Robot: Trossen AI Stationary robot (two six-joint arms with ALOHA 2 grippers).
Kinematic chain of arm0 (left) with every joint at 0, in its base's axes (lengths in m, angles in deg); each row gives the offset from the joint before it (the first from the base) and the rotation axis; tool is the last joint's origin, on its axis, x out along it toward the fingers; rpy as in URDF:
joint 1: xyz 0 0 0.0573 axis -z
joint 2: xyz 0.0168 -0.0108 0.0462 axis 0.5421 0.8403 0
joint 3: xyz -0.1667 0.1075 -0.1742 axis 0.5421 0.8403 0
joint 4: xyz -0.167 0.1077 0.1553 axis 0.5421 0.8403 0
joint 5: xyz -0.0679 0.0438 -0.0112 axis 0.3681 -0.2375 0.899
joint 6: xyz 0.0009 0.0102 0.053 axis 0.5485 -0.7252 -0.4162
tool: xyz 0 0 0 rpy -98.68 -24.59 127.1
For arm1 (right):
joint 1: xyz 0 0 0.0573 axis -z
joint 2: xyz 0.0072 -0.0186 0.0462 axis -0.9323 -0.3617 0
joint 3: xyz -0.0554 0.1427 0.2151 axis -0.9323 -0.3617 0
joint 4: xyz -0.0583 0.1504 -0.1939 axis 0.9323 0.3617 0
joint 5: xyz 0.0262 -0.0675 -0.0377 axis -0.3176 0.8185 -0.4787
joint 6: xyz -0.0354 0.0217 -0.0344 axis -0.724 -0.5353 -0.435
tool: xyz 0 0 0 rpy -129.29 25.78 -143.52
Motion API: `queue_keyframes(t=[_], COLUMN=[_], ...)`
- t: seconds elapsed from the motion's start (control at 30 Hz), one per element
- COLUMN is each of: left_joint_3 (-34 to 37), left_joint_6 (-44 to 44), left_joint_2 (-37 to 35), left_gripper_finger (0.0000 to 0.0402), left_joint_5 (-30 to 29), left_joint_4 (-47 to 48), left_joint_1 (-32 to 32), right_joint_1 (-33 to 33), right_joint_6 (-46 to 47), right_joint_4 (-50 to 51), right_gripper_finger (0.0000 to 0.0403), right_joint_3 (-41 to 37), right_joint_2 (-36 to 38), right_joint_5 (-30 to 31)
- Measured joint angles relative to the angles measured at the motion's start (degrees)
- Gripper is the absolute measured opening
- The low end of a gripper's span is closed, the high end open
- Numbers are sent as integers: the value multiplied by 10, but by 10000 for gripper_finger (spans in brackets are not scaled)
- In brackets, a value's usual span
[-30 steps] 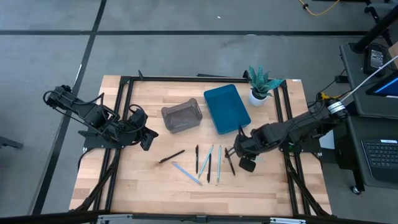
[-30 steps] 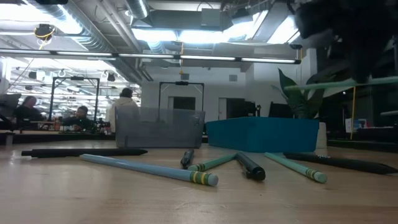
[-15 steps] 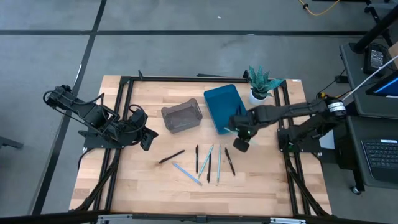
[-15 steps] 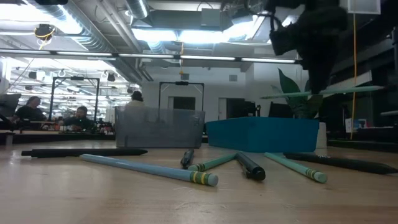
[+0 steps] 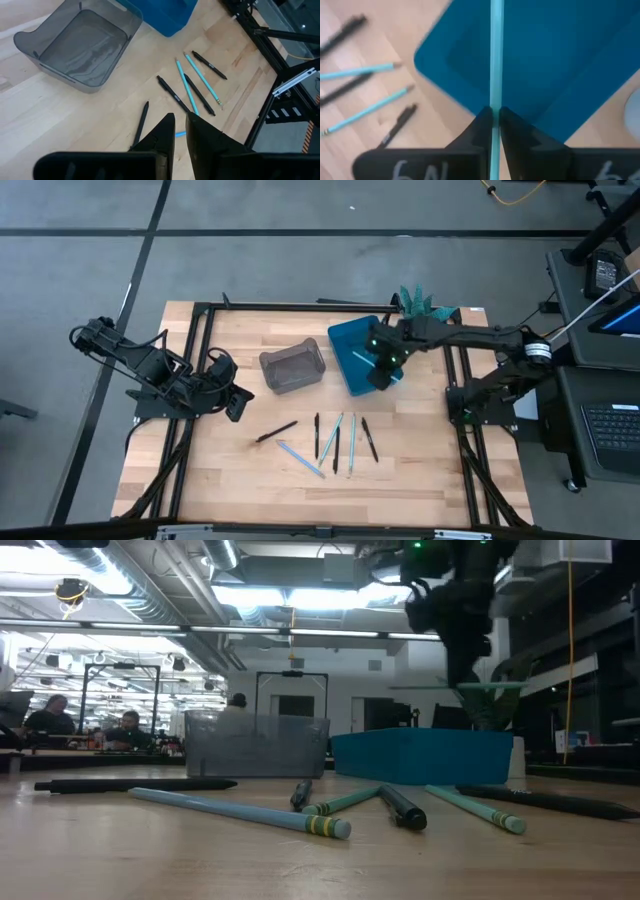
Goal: Sort pens & pencils
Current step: Put the right light blue colored pencil into the blue bin
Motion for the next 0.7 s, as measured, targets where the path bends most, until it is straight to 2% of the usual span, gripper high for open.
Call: queue_keyframes(t=[0.23, 0.4, 0.7], left_joint_3=[0, 0, 0], left_joint_6=[-15, -26, -38], left_joint_2=[0, 0, 0], left_gripper_finger=[41, 41, 41], left_joint_5=[5, 8, 9], left_joint_4=[1, 1, 2], left_joint_1=[-11, -11, -11], right_joint_1=[33, 47, 86], right_joint_6=[-77, -120, -120], right_joint_4=[27, 32, -25], right_gripper_finger=[37, 37, 37], right_joint_3=[82, 96, 98], right_joint_2=[-102, -160, -172], right_joint_5=[0, 4, 5])
